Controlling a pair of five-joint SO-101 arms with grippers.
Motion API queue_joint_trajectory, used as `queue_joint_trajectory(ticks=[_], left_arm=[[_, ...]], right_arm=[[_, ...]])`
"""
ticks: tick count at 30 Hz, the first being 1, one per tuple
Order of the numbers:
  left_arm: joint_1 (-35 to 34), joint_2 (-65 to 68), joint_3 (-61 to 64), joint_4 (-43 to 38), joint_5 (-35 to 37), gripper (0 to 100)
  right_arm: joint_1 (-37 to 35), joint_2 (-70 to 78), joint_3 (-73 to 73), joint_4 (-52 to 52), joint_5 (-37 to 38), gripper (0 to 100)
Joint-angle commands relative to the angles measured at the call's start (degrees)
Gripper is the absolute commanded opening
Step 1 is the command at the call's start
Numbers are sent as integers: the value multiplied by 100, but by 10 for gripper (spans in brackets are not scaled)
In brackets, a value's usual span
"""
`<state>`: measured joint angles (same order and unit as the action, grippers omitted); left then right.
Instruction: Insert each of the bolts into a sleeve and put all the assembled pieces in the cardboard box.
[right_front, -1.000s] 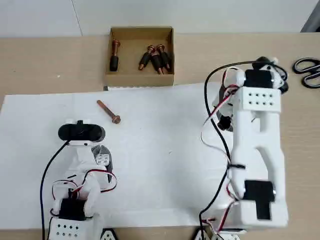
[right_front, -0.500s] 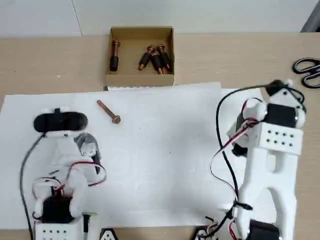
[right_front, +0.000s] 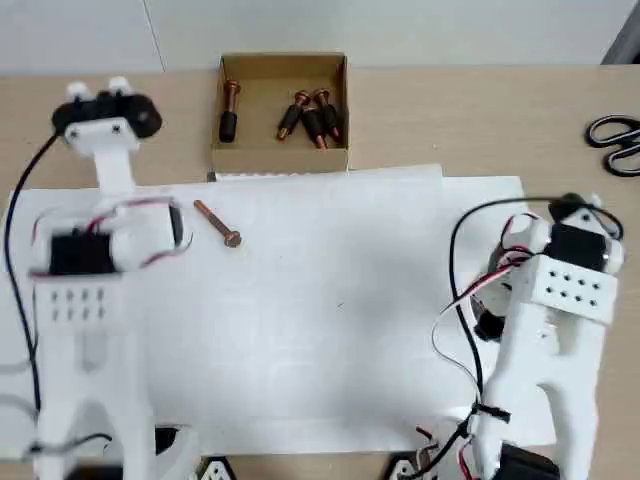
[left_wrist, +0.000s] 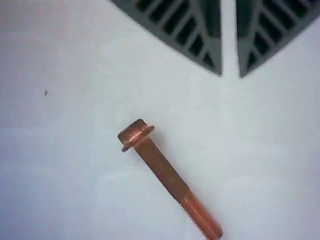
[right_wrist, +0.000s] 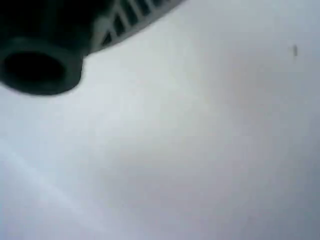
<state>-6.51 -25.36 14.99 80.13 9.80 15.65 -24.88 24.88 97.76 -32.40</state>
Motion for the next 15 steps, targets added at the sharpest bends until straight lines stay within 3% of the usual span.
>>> queue_joint_trajectory(ticks=[1,5,12,15], left_arm=[[-35,826,-831,-97,413,6],[26,1679,-1059,-668,879,6],[79,3033,-1077,-2013,870,7],[97,3332,-1077,-2426,62,6]], right_arm=[[338,-215,114,101,18,3],[646,-215,290,110,18,3],[866,-338,360,119,9,3],[840,-778,360,119,26,3]])
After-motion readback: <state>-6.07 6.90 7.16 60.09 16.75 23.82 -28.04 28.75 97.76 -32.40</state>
